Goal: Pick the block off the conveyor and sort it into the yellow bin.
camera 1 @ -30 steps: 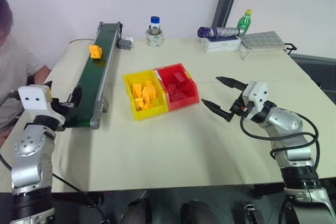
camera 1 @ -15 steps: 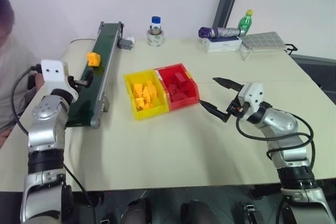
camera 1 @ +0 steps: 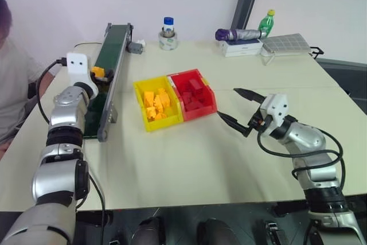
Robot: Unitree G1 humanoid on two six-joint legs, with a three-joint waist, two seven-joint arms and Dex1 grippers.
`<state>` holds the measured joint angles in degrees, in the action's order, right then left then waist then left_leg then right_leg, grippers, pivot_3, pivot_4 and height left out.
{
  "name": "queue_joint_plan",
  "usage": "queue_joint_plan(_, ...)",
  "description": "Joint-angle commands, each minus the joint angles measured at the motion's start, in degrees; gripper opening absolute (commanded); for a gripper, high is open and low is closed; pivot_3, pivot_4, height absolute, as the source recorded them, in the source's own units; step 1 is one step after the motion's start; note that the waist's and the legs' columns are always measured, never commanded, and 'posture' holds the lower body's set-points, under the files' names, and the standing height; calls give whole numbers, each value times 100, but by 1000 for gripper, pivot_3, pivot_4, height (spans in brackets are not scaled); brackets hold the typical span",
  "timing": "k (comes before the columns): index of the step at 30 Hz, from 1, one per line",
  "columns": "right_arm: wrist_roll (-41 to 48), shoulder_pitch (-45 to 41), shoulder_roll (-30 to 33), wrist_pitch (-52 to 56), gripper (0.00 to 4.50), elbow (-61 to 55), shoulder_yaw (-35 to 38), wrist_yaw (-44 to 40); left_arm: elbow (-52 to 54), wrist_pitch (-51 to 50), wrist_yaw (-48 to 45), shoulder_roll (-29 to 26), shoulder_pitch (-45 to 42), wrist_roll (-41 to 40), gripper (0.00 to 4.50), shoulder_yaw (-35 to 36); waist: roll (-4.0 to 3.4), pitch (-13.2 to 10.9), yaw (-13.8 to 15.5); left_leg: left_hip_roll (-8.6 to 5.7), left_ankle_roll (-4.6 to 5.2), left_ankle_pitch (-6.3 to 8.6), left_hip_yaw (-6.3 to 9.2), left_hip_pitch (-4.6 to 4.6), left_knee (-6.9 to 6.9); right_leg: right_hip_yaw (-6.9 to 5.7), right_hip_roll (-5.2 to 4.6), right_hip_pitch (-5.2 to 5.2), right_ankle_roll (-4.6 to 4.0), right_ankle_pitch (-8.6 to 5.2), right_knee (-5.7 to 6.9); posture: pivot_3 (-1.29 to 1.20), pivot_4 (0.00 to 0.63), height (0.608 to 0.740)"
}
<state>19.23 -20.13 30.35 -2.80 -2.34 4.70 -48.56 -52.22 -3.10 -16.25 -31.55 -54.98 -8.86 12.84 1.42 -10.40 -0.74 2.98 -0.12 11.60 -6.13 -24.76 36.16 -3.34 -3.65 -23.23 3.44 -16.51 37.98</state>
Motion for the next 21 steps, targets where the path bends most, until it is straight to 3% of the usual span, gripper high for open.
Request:
queue_joint_plan(1,65,12,67,8,4500,-298,145,84,-157,209,420,-150,-63,67,4469,192,0,0,-3,0,0,0,1,0,1,0,0,1,1,1,0,0,150,740)
queue_joint_plan(4,67,28,73,6,4500,-304,139,84,-264,186,312,-17,49,-4,4469,175,0,0,5,0,0,0,0,0,2,1,0,1,2,2,1,0,150,740)
queue_joint_plan(5,67,22,73,7,4500,-302,134,83,-270,200,217,16,73,-24,4232,165,0,0,13,-1,0,0,0,0,2,1,0,1,2,2,1,0,150,740)
queue_joint_plan(7,64,-7,68,14,4500,-297,124,85,-211,173,207,76,103,-67,3629,208,3,-2,22,-1,0,0,0,0,2,0,2,2,2,1,1,0,150,740)
queue_joint_plan(11,67,-34,72,21,4500,-291,123,73,131,232,207,86,90,-185,1545,331,4,-2,11,-2,0,0,0,-1,5,0,1,2,4,3,1,0,150,740)
queue_joint_plan(12,67,-30,70,20,4500,-288,120,69,220,203,150,77,92,-222,1307,345,5,-3,9,-1,0,0,0,-1,5,0,0,2,4,3,1,0,150,740)
queue_joint_plan(17,56,-9,70,-13,4500,-262,129,60,1195,167,-42,198,199,-565,1361,457,5,-3,0,0,0,0,1,-1,4,1,0,2,4,3,2,0,150,740)
queue_joint_plan(21,63,-28,72,-25,4500,-232,132,42,2713,-425,-1059,724,516,-1204,1361,35,5,-3,49,-2,-1,-1,1,-1,6,1,2,7,4,3,3,0,150,740)
